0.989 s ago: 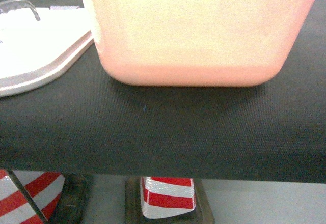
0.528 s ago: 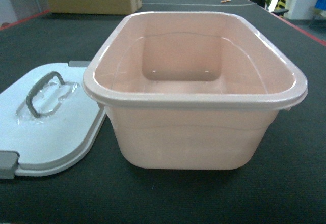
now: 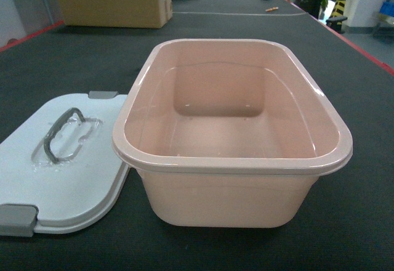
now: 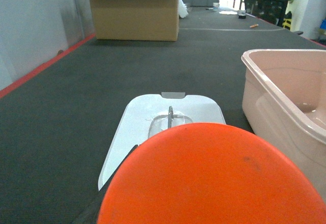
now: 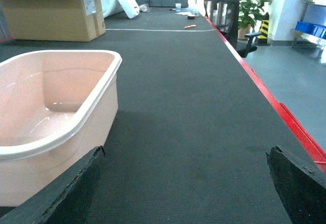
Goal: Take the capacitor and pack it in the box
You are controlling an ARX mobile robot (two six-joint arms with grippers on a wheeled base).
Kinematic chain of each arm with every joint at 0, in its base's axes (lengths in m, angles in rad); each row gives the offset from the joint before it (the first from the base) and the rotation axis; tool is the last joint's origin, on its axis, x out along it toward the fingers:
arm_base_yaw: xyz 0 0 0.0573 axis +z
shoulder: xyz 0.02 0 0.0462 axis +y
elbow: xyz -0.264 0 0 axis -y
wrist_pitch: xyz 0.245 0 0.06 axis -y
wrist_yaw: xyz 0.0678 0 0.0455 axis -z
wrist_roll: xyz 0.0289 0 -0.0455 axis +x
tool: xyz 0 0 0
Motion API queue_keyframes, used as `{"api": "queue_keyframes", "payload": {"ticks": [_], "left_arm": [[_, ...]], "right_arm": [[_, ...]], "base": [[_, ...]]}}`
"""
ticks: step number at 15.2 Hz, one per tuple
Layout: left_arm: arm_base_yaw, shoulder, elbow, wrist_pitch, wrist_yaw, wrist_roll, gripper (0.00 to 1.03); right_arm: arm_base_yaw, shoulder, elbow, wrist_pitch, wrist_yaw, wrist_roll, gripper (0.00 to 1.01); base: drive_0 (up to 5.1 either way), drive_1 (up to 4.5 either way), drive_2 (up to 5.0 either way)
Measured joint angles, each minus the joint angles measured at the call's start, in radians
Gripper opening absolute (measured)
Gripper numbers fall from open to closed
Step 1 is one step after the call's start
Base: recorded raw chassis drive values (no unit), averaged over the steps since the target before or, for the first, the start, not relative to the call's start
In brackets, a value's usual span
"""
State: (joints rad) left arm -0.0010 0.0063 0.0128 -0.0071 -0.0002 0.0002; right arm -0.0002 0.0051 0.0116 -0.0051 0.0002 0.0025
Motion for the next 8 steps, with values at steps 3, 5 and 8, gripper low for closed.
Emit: {"api": "queue_keyframes", "payload": {"ticks": [3,5,8], "left_arm": [[0.000,0.000,0.000,0.000,0.000,0.000,0.43],[0.000,0.000,0.000,0.000,0.000,0.000,0.43],[0.000,0.000,0.000,0.000,0.000,0.000,0.43]], "right_arm": [[0.000,0.000,0.000,0.000,0.000,0.000,0.98],[0.000,0.000,0.000,0.000,0.000,0.000,0.98],[0.000,0.000,0.000,0.000,0.000,0.000,0.98]], "base": [[0.0,0.00,0.0],[0.0,0.00,0.0],[0.0,0.00,0.0]]}}
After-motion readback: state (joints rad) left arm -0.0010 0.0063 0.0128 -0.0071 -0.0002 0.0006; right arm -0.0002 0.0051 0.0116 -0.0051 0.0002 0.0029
